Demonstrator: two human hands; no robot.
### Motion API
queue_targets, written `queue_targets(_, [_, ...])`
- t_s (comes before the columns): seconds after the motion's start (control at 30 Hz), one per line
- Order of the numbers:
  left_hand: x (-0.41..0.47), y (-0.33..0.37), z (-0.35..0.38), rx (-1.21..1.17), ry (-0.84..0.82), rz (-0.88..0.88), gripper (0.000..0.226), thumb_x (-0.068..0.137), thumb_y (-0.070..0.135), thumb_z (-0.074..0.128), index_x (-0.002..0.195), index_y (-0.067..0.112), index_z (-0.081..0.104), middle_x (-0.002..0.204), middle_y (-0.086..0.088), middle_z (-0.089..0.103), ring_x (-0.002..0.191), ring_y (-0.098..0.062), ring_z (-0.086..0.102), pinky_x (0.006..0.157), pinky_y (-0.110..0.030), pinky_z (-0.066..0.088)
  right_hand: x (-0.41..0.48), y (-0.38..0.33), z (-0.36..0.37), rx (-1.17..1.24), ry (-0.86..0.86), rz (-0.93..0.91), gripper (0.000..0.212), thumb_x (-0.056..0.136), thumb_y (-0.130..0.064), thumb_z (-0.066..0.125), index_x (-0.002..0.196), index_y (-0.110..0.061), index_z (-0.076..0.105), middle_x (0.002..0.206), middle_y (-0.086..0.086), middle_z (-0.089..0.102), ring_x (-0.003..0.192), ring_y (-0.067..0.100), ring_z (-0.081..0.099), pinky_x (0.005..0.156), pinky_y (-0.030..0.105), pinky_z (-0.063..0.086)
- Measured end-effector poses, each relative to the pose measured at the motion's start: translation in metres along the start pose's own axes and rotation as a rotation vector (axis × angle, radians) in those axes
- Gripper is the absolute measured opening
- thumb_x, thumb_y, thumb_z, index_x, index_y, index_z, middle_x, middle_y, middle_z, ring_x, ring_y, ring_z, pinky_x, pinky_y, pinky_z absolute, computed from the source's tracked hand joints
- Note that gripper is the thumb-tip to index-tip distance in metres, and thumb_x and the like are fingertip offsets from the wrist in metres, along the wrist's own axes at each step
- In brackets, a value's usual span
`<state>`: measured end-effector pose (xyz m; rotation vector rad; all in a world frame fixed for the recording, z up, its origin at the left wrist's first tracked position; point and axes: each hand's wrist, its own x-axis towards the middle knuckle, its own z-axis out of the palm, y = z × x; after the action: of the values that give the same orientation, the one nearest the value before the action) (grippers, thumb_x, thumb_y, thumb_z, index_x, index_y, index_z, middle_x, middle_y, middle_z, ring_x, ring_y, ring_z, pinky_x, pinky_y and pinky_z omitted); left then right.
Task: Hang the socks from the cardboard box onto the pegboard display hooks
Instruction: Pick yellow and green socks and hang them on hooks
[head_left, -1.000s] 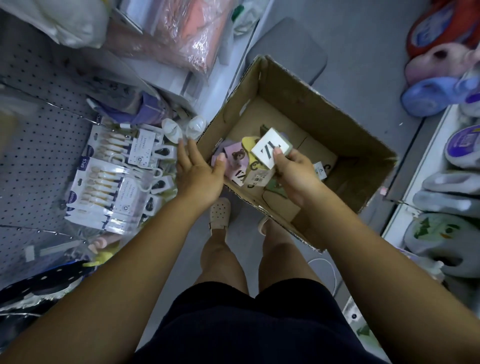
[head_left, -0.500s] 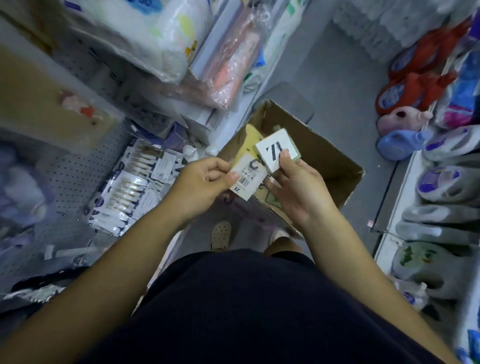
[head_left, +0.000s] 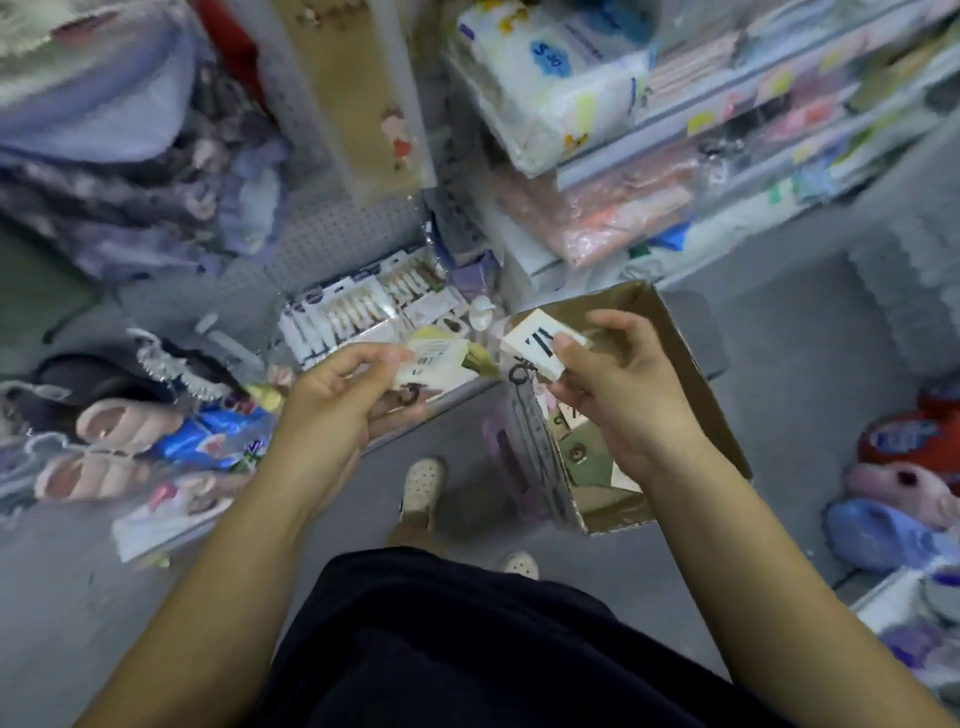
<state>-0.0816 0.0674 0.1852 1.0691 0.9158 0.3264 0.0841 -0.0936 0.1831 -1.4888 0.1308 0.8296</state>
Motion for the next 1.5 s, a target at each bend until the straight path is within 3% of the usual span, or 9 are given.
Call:
queue_targets(0.1, [-0.027, 0.0, -0.019, -0.14, 0.043, 0.048, 0.037, 0.09, 0.036, 0.057, 0.108, 0.005, 0.065, 0.107, -0.018, 0.077, 0.101, -0.03, 0.076, 0.081, -0.031, 0.062, -0.017, -0.005, 0.021, -0.038, -0.166, 0.048, 0.003, 0.095, -0.01, 0.068, 0.097, -0.011, 0.068, 0.09, 0.016, 0.074, 0.077, 0.023, 0.073, 0.07, 0.026, 0.061])
queue_targets(0.33, [-0.083, 0.003, -0.085, -0.251, 0.198, 0.188, 0.034, 0.095, 0.018, 0.059, 0.125, 0.002, 0.057, 0.123, -0.016, 0.073, 0.116, -0.027, 0.07, 0.086, -0.029, 0.06, -0.042, -0.014, 0.08, -0.125, -0.531, 0.063, 0.027, 0.097, -0.021, 0.066, 0.116, -0.003, 0.063, 0.108, 0.014, 0.077, 0.103, 0.024, 0.075, 0.095, 0.034, 0.057])
queue_targets(0.53, [-0.105, 0.02, -0.131, -0.06, 0.564, 0.307, 0.028, 0.094, 0.017, 0.071, 0.119, 0.006, 0.068, 0.093, -0.007, 0.08, 0.082, -0.015, 0.076, 0.071, -0.038, 0.059, -0.069, -0.013, 0.143, -0.396, -0.45, -0.223, 0.021, 0.09, -0.023, 0.075, 0.097, -0.003, 0.073, 0.067, 0.004, 0.073, 0.051, 0.007, 0.062, 0.046, 0.018, 0.048])
queue_targets(0.63, [-0.11, 0.04, -0.163, -0.053, 0.631, 0.386, 0.013, 0.089, 0.021, 0.076, 0.101, 0.016, 0.077, 0.078, 0.001, 0.077, 0.068, -0.012, 0.067, 0.061, -0.025, 0.053, -0.086, -0.005, 0.185, -0.388, -0.435, -0.346, 0.018, 0.086, -0.024, 0.08, 0.088, -0.006, 0.077, 0.07, 0.024, 0.067, 0.056, 0.013, 0.062, 0.049, 0.023, 0.051])
queue_targets(0.8, [-0.119, 0.086, -0.224, -0.064, 0.557, 0.49, 0.025, 0.074, 0.039, 0.083, 0.088, 0.019, 0.078, 0.091, -0.008, 0.076, 0.083, -0.017, 0.065, 0.086, -0.038, 0.054, -0.123, 0.011, 0.268, -0.321, -0.454, -0.507, 0.018, 0.082, -0.028, 0.084, 0.073, -0.014, 0.078, 0.077, 0.019, 0.07, 0.07, 0.021, 0.06, 0.069, 0.042, 0.052])
queue_targets(0.97, [-0.124, 0.131, -0.268, -0.142, 0.388, 0.525, 0.026, 0.073, 0.048, 0.081, 0.077, 0.026, 0.068, 0.073, -0.008, 0.063, 0.062, -0.021, 0.046, 0.055, -0.032, 0.033, -0.163, 0.031, 0.353, -0.227, -0.432, -0.766, 0.015, 0.082, -0.019, 0.084, 0.071, -0.021, 0.075, 0.104, 0.001, 0.072, 0.099, 0.006, 0.069, 0.087, 0.029, 0.053])
queue_targets(1.17, [-0.118, 0.185, -0.295, -0.259, 0.175, 0.553, 0.03, 0.086, 0.026, 0.07, 0.11, 0.014, 0.058, 0.101, -0.01, 0.078, 0.085, -0.018, 0.074, 0.07, -0.031, 0.058, -0.184, 0.033, 0.412, -0.228, -0.518, -0.875, 0.019, 0.095, -0.023, 0.07, 0.112, -0.02, 0.078, 0.14, -0.013, 0.061, 0.131, -0.004, 0.052, 0.111, 0.039, 0.047])
queue_targets(1.37, [-0.098, 0.24, -0.298, -0.213, 0.175, 0.62, 0.029, 0.09, 0.013, 0.074, 0.117, 0.008, 0.066, 0.104, -0.014, 0.078, 0.098, -0.032, 0.076, 0.091, -0.05, 0.059, -0.178, -0.023, 0.432, -0.236, -0.42, -1.1, 0.017, 0.089, -0.011, 0.076, 0.101, -0.023, 0.08, 0.126, -0.009, 0.066, 0.113, 0.009, 0.065, 0.091, 0.031, 0.056])
queue_targets(1.5, [-0.082, 0.271, -0.289, -0.278, 0.12, 0.65, 0.028, 0.091, 0.009, 0.071, 0.118, 0.004, 0.064, 0.104, -0.017, 0.078, 0.097, -0.035, 0.076, 0.084, -0.048, 0.061, -0.171, -0.064, 0.439, -0.175, -0.427, -1.084, 0.032, 0.084, -0.012, 0.082, 0.112, -0.025, 0.071, 0.118, -0.007, 0.065, 0.105, 0.007, 0.066, 0.082, 0.021, 0.056])
